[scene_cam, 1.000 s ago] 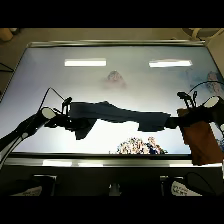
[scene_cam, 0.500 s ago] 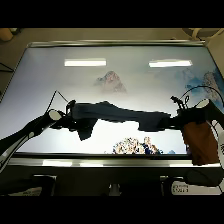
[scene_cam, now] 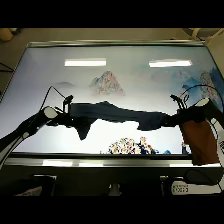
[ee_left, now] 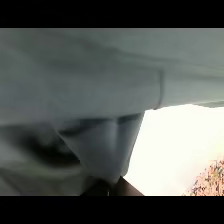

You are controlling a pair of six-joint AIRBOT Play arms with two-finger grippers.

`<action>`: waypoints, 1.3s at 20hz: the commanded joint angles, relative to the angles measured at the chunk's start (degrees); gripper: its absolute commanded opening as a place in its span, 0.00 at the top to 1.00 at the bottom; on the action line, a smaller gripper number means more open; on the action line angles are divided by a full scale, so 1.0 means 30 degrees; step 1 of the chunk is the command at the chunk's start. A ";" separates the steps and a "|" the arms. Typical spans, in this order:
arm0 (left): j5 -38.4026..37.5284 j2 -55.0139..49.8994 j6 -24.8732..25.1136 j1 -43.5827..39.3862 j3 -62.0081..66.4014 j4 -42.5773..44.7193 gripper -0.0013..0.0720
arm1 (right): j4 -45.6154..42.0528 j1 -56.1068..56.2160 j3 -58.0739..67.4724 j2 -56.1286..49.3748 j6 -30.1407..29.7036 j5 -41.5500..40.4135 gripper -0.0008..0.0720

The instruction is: Fold the shirts.

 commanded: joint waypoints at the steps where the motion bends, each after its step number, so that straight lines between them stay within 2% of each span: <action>1: -0.2222 0.3184 -0.0102 0.0933 0.1872 0.4998 0.96 | 0.0852 -0.0007 0.2514 0.2608 -0.0787 0.0503 0.97; 4: -0.2951 0.7198 -0.0729 0.2834 0.5362 0.7140 0.96 | 0.0831 -0.0007 0.7009 0.6790 0.0335 -0.1144 0.97; 6: -0.2310 0.9610 -0.1129 0.4532 0.8801 0.7329 0.96 | 0.0481 -0.0007 1.0171 0.9763 0.0648 -0.4503 0.97; 8: -0.1005 1.1482 -0.1253 0.6186 1.2101 0.7329 0.96 | -0.1246 0.0000 1.2378 1.2641 0.1311 -0.8903 0.97; 10: -0.0131 1.2706 -0.1253 0.7475 1.4178 0.7322 0.96 | -0.3286 -0.0007 1.3340 1.4739 0.3264 -1.0622 0.97; 12: -0.0153 1.3449 -0.1246 0.8094 1.4637 0.7322 0.95 | -0.4153 -0.0007 1.3406 1.5817 0.4568 -0.9435 0.97; 16: -0.1326 1.3340 -0.1231 0.8284 1.4557 0.7694 0.95 | -0.4503 0.0000 1.3406 1.5533 0.4743 -0.4721 0.97; 20: -0.1319 1.2641 -0.0816 0.8284 1.4549 0.8400 0.95 | -0.5588 0.0000 1.3398 1.3821 0.4728 0.0240 0.97; 23: -0.1333 1.1759 -0.0823 0.8255 1.3828 0.8000 0.95 | -0.5464 0.0000 1.2961 1.1358 0.4728 0.5479 0.97; 24: -0.1333 1.1482 -0.0823 0.8225 1.2968 0.7555 0.95 | -0.5472 0.0000 1.2094 1.0564 0.4568 0.6477 0.97; 26: -0.1311 1.0958 -0.0816 0.8080 1.0579 0.6477 0.95 | -0.5508 0.0000 0.8910 0.9675 0.4065 0.6324 0.97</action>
